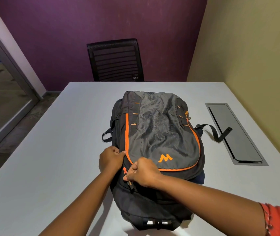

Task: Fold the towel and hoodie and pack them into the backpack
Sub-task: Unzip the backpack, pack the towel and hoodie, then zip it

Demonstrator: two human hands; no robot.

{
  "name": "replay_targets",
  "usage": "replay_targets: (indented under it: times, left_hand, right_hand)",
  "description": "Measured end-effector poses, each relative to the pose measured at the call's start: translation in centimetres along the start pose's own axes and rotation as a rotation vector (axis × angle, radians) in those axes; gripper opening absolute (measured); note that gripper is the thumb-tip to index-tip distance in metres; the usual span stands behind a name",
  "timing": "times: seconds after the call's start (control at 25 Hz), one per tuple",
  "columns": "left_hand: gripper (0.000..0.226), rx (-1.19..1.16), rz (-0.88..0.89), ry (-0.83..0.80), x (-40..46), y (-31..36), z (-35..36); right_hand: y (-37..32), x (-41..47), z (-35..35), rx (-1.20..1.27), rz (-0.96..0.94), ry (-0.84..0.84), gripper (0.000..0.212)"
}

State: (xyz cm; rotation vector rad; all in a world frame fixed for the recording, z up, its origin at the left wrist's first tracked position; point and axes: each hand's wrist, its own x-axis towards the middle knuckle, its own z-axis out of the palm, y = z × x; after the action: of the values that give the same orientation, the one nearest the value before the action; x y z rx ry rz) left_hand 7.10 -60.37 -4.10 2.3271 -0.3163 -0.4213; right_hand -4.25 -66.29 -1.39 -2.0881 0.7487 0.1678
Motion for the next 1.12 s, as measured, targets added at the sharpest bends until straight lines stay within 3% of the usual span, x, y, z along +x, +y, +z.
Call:
replay_targets:
  times: [0.36, 0.48, 0.92, 1.04, 1.12]
  left_hand:
    - [0.037, 0.052, -0.052, 0.099, 2.1, -0.1, -0.6]
    - [0.037, 0.086, -0.042, 0.110, 3.2, -0.2, -1.0]
    - [0.021, 0.156, -0.066, 0.146, 5.6, -0.4, -1.7]
    - [0.022, 0.193, -0.057, 0.172, 5.1, -0.4, -1.5]
    - [0.020, 0.266, -0.007, 0.224, 4.5, 0.0, -1.4]
  right_hand:
    - [1.6, -1.5, -2.6, -0.167, -0.022, -0.089, 0.016]
    - [2.1, -2.0, -3.6, -0.211, -0.038, -0.089, 0.023]
    - [6.6, -5.3, -7.5, -0.365, -0.004, -0.098, 0.026]
    - [7.7, -5.9, -8.6, -0.324, -0.013, -0.132, 0.024]
    - [8.6, -6.2, -9.9, -0.159, -0.006, -0.152, 0.013]
